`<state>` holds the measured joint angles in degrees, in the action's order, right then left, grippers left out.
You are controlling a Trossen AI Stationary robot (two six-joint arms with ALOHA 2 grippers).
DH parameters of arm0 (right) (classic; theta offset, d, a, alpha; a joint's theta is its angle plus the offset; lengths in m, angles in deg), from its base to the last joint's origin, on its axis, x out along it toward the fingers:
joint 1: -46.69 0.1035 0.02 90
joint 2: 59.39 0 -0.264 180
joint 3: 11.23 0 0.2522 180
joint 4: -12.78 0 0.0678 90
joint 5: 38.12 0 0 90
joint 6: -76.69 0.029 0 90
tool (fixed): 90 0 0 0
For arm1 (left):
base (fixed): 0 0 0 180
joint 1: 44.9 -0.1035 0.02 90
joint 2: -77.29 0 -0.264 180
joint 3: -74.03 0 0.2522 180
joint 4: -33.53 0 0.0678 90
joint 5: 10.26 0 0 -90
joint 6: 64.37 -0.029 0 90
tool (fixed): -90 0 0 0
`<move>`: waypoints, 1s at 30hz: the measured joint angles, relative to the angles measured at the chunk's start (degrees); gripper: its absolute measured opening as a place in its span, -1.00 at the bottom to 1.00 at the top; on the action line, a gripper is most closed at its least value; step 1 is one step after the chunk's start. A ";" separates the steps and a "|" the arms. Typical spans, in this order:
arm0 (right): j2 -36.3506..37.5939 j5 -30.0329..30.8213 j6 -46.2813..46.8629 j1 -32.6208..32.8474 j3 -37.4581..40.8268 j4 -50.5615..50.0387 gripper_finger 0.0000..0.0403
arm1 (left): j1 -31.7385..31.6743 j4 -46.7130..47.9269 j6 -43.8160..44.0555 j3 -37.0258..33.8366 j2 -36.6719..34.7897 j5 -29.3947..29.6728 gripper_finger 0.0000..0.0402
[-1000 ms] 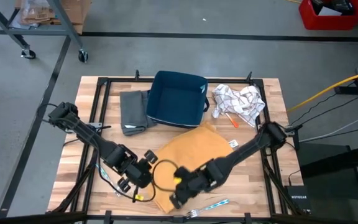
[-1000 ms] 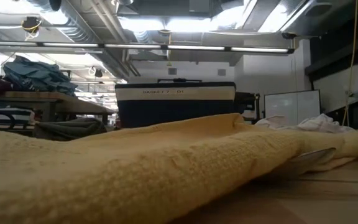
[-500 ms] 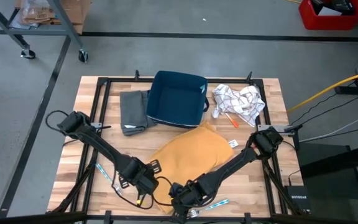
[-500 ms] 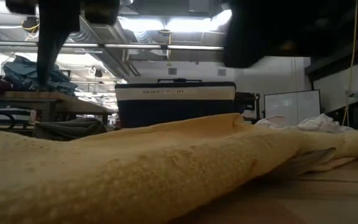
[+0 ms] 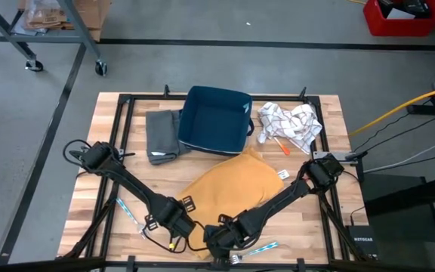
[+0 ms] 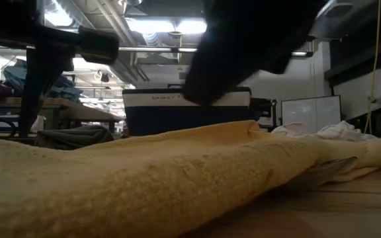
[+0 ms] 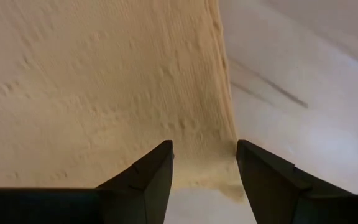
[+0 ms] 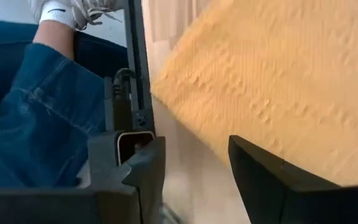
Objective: Fold towel
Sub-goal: Fold the yellow towel
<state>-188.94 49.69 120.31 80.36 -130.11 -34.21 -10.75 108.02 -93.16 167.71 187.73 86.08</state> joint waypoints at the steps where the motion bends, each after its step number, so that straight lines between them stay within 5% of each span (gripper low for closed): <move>1: -0.20 0.16 -1.97 0.00 0.00 0.38 -0.11 | 0.00 -0.33 0.28 0.00 0.06 -0.15 -0.15; 8: -1.16 0.18 -9.33 0.07 0.00 0.32 -0.11 | 0.00 -0.63 1.83 0.00 0.14 -0.21 -0.15; 30: -4.91 0.20 -10.98 0.09 0.00 1.72 -0.18 | 0.35 -3.61 9.37 0.01 5.35 0.20 -0.20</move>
<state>-193.85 49.89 109.33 80.45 -130.11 -32.49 -10.40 104.41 -83.78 167.72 193.08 86.28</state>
